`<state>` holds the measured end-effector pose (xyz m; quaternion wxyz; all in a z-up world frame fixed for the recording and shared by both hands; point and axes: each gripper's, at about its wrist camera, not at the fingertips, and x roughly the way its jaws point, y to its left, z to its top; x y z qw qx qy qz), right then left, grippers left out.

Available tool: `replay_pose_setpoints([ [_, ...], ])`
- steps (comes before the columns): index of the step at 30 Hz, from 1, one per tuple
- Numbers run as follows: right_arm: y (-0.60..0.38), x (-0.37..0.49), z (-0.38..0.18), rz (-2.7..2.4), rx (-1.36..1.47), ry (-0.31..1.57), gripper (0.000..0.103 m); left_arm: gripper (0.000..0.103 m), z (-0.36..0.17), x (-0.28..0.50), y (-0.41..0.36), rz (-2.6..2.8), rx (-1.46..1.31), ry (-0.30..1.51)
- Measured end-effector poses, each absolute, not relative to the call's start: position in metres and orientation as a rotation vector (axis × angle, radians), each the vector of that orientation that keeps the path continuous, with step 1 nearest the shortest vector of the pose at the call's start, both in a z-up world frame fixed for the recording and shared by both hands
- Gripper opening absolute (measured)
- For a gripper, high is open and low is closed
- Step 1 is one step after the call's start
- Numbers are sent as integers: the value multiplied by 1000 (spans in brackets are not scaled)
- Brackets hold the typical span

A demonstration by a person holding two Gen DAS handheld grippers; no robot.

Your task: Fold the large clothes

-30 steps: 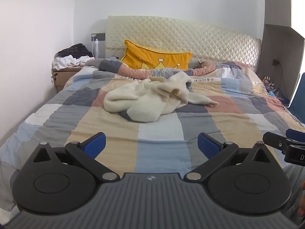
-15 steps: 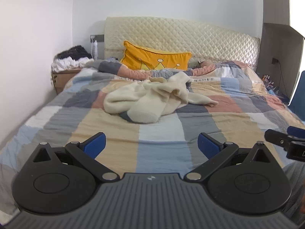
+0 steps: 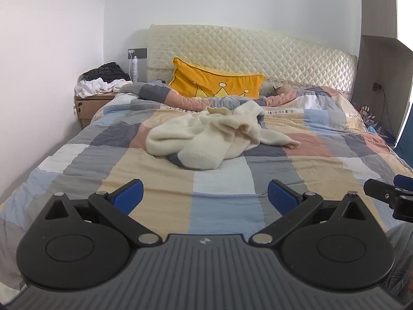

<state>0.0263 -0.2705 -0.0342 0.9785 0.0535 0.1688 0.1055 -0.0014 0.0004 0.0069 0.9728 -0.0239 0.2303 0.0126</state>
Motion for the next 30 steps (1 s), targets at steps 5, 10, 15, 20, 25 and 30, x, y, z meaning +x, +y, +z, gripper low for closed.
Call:
replay_pose_setpoints([
  [5,-272,25,-35,216,102,341,103,103,8,-1,1,24,-50,467],
  [10,-272,25,-36,222,105,346,103,103,6,-1,0,23,-49,466],
  [15,-270,25,-37,227,102,348,103,103,5,0,0,24,-46,471],
  [20,-268,26,-36,230,106,349,103,103,1,0,0,27,-43,474],
  [25,-268,26,-37,229,108,351,103,103,0,0,0,23,-39,477],
  [30,-267,29,-35,233,110,348,103,103,0,4,-1,20,-36,481],
])
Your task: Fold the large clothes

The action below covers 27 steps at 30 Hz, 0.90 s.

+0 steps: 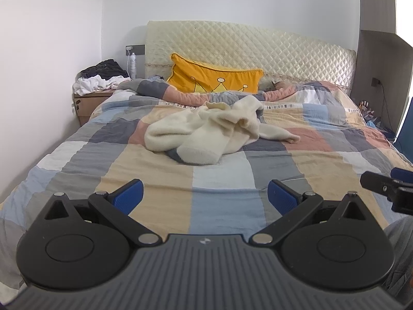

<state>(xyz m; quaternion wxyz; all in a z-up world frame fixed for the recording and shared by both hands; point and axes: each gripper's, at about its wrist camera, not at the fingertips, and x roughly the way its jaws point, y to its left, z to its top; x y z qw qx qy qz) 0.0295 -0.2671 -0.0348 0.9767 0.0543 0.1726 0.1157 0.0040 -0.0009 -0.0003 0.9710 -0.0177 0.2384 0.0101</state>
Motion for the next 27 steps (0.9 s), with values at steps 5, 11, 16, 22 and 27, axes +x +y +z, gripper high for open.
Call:
replay_pose_setpoints([
  [5,-266,33,-32,238,112,337,103,103,0,4,-1,19,-37,482],
  [11,-266,35,-32,239,113,340,103,103,-1,4,-1,18,-38,482],
  [16,-266,37,-33,238,115,342,103,103,-1,5,-1,17,-38,483],
  [22,-266,39,-36,236,119,347,103,103,-7,12,-1,14,-38,495],
  [27,-268,45,-38,229,116,350,103,103,-12,20,1,15,-36,498],
])
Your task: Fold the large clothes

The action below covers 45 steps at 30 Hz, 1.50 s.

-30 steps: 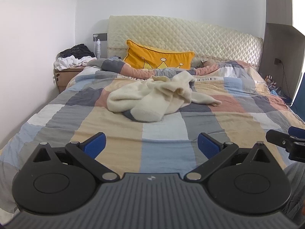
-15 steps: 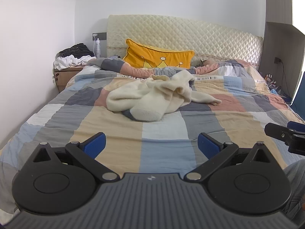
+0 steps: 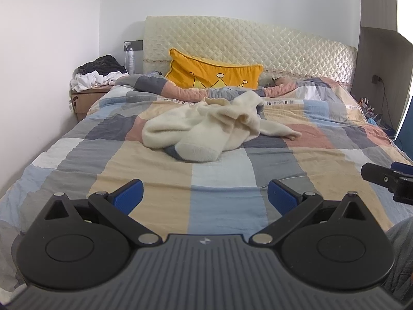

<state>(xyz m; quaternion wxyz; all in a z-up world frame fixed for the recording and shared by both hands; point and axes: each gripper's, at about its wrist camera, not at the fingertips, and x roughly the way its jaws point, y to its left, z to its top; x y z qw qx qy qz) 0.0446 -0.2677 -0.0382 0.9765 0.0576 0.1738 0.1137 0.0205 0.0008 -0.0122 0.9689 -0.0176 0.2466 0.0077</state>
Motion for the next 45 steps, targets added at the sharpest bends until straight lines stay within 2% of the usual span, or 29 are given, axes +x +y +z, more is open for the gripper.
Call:
replay_pose_setpoints([
  [13,-272,82,-51,211,142,383,103,103,-20,60,5,6,-27,499],
  [31,-264,154,-40,226,191,397,103,103,-9,163,10,-21,-30,491],
  [36,-263,190,-46,248,249,405,103,103,-29,221,15,-67,-105,535],
  [42,-246,247,-62,329,240,459,103,103,-74,293,46,-39,-204,573],
  [45,-248,283,-80,365,328,496,103,103,-99,328,61,-26,-233,621],
])
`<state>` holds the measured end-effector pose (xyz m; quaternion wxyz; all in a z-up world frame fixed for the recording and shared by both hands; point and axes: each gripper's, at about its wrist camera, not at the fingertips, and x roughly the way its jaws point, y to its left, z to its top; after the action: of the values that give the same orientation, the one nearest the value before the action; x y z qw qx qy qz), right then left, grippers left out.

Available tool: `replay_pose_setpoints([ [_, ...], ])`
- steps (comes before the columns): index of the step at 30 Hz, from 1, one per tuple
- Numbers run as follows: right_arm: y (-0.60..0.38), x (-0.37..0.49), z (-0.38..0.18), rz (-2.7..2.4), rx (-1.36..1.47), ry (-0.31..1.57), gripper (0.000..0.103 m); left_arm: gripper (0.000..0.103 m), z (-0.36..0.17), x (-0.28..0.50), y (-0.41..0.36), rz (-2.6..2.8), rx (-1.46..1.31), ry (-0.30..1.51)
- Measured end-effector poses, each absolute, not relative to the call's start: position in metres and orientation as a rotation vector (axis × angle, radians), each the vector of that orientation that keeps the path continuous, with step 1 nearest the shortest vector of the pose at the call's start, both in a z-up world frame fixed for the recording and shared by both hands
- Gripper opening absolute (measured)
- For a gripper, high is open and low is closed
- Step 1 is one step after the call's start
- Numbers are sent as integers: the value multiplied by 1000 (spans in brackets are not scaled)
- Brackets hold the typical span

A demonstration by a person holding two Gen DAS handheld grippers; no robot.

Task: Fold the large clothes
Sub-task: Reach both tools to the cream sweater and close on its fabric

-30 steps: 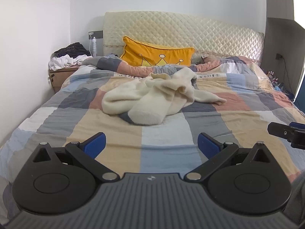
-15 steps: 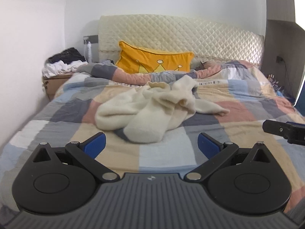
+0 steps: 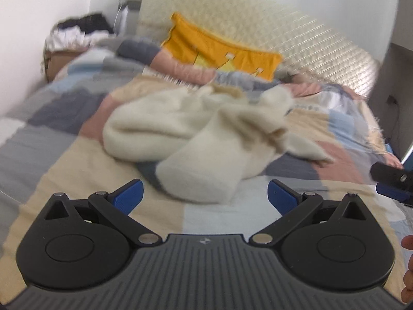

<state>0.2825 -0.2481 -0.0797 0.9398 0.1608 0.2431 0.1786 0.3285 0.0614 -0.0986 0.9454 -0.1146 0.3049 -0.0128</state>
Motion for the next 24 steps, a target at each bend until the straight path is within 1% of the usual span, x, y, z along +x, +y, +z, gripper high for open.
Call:
replay_pose_setpoints([
  [6,-247,359,-120,432,444,587,103,103,-143,382,76,-8,-215,678],
  [9,-247,392,-127,438,494,581,103,103,-161,398,73,-60,-195,664],
  [14,-249,443,-135,445,623,546,102,103,-198,421,62,-68,-197,691],
  [15,-249,451,-138,446,656,542,98,103,-205,426,60,-64,-189,693],
  [18,-245,474,-151,456,774,550,98,102,-218,435,53,-43,-158,671],
  [19,-243,480,-156,450,810,548,96,102,-219,439,54,-47,-183,657],
  [20,-241,487,-160,439,835,551,93,100,-220,439,56,-53,-220,647],
  [21,-239,493,-164,427,859,559,86,98,-222,440,59,-47,-250,641],
  [22,-236,499,-169,414,878,573,80,88,-223,439,62,-35,-274,636],
  [23,-233,504,-174,410,896,595,79,79,-224,438,65,-30,-299,631],
  [24,-230,507,-179,413,910,623,71,73,-224,435,70,-34,-325,625],
])
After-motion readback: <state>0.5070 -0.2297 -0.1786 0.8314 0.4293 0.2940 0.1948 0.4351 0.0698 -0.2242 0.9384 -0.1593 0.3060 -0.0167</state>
